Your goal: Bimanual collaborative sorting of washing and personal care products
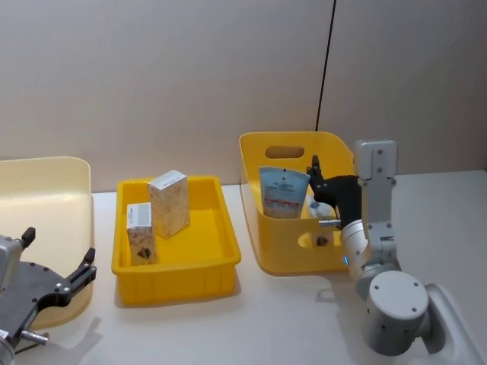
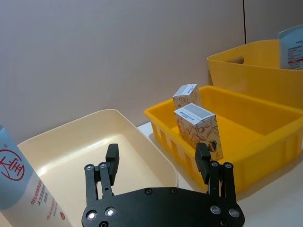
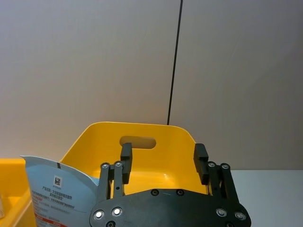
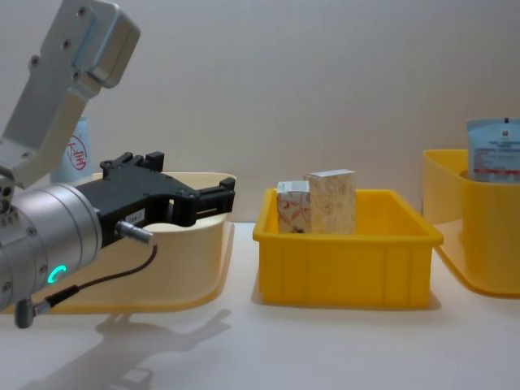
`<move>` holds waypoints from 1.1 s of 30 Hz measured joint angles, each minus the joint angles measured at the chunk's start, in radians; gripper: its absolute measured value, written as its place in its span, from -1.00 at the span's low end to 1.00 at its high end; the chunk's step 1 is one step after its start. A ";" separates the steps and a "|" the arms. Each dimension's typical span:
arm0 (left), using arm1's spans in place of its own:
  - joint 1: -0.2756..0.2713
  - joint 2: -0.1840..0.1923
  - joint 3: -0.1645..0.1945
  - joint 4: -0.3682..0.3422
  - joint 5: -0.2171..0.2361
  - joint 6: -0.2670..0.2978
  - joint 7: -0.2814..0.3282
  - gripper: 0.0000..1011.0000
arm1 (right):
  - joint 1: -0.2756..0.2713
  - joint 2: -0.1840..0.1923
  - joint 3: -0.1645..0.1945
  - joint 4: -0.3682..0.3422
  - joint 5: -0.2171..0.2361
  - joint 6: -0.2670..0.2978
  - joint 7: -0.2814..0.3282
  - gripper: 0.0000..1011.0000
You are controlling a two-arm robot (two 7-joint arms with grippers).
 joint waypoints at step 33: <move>0.000 0.000 0.000 0.000 0.000 0.000 0.000 0.98 | -0.028 -0.013 0.013 -0.064 -0.004 -0.193 0.011 0.98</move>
